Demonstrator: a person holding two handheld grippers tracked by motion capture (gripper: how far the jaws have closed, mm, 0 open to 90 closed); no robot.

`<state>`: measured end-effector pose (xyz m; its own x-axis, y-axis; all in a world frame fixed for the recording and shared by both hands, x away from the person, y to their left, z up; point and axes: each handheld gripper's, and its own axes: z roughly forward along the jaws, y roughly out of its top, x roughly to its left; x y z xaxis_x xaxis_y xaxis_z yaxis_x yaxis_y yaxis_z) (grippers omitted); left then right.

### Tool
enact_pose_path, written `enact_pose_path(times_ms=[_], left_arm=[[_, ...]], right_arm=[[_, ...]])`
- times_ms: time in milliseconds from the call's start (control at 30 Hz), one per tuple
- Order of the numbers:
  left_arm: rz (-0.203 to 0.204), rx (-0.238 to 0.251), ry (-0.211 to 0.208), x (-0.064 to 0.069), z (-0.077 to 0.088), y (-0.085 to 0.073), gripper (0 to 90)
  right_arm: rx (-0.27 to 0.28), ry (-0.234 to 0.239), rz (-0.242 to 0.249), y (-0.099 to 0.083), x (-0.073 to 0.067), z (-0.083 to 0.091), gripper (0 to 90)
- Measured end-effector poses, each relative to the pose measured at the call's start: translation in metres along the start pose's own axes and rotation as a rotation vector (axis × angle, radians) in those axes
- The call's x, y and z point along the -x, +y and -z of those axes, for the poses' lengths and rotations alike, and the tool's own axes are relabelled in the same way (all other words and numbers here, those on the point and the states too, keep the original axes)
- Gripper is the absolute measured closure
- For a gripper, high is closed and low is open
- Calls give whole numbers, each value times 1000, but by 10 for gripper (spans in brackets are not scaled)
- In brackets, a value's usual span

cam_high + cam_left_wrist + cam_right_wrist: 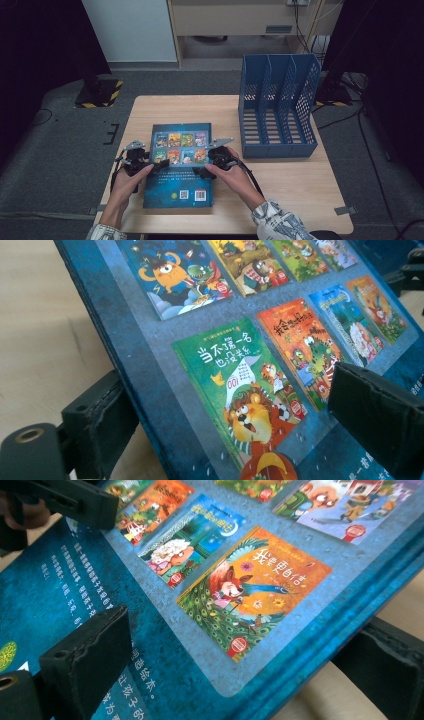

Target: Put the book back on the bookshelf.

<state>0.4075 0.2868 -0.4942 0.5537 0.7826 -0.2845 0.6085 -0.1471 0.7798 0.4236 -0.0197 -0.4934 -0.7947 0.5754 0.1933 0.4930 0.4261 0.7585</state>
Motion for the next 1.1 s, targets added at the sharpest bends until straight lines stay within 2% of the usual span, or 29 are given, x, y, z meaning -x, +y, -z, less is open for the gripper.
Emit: enact_pose_path(times_ms=[33, 100, 200, 433, 667, 900, 1100], left_arm=[[-4, 25, 2, 1, 2, 4, 102], [-7, 36, 8, 3, 4, 9, 132], [-20, 22, 17, 6, 4, 15, 136], [-21, 11, 15, 9, 4, 23, 159], [-41, 24, 47, 13, 7, 38, 159], [-85, 43, 88, 16, 13, 56, 182], [-108, 58, 100, 18, 23, 65, 215]], right_arm=[[5, -5, 10, 3, 0, 2, 55], [14, -12, 15, 9, 1, 6, 67], [8, -18, 13, 16, 4, 8, 72], [-17, -31, 7, 24, 8, 14, 86], [9, -69, 20, 40, 11, 22, 134], [43, -115, 35, 57, 12, 28, 183], [55, -134, 59, 71, 12, 34, 225]])
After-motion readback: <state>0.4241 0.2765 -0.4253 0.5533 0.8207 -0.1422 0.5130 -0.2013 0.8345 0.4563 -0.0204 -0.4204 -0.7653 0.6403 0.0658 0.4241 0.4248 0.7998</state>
